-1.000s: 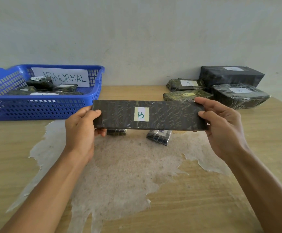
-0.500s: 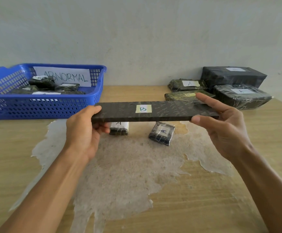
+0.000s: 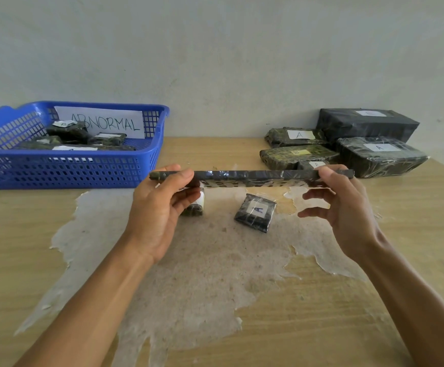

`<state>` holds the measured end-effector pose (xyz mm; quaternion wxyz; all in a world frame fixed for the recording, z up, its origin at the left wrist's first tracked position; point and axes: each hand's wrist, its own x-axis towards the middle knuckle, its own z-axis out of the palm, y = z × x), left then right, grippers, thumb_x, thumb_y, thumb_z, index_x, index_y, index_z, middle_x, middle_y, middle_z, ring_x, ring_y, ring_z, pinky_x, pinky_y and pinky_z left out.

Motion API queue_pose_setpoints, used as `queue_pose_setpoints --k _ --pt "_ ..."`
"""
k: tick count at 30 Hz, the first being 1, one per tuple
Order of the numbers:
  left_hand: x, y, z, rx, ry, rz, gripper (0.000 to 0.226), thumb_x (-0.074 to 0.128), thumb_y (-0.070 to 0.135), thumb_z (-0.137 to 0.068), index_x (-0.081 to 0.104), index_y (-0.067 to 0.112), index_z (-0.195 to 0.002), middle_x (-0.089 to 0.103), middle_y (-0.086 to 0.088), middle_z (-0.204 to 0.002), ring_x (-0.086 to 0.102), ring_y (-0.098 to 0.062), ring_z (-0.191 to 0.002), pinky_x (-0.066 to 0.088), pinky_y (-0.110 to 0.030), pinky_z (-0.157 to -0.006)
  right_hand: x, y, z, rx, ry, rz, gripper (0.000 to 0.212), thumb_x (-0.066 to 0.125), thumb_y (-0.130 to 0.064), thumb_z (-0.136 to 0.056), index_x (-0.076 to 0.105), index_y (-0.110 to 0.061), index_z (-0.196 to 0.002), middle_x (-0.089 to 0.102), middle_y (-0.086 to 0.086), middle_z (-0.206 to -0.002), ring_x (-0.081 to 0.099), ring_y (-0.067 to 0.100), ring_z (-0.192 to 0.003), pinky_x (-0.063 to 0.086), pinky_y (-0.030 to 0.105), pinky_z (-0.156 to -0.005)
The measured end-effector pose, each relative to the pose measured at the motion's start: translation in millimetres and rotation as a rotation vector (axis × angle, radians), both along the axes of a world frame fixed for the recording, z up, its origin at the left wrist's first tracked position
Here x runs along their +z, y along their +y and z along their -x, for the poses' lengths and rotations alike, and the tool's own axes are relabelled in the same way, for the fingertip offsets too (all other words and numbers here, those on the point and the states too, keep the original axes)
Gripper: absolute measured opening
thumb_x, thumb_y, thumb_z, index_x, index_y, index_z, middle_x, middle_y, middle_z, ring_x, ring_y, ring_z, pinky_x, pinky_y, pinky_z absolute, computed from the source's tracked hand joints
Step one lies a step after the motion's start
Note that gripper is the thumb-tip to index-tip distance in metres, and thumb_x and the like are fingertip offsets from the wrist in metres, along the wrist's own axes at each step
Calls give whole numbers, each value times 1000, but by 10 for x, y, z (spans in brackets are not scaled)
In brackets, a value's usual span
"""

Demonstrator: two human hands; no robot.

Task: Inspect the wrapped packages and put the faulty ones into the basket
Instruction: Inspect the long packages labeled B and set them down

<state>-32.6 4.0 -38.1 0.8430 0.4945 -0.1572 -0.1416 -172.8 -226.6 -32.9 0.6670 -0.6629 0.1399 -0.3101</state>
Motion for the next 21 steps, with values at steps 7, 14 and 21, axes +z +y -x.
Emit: queue_pose_setpoints --k 7,14,21 --pt "-31 -20 -30 65 -19 -9 40 69 26 -75 54 9 -108 66 -6 -87 66 -22 -83 58 -32 -73 -24 63 -27 -6 35 -1 36 48 -45 -87 53 -12 -100 55 9 -98 57 23 -86 58 41 -64" --pt "-63 -16 -8 201 -196 -232 38 70 55 -85 58 20 -92 64 -6 -91 62 -22 -72 58 -39 -68 8 92 -12 -79 60 81 57 48 -61 -96 59 -7 -108 66 13 -101 62 23 -89 60 41 -65" --pt "-71 40 -3 310 -290 -303 58 62 50 -87 57 -7 -88 62 -17 -78 57 -26 -64 46 -24 -43 44 161 -2 -126 -6 259 40 49 -46 -95 58 -9 -84 63 -1 -73 62 20 -65 53 34 -52"
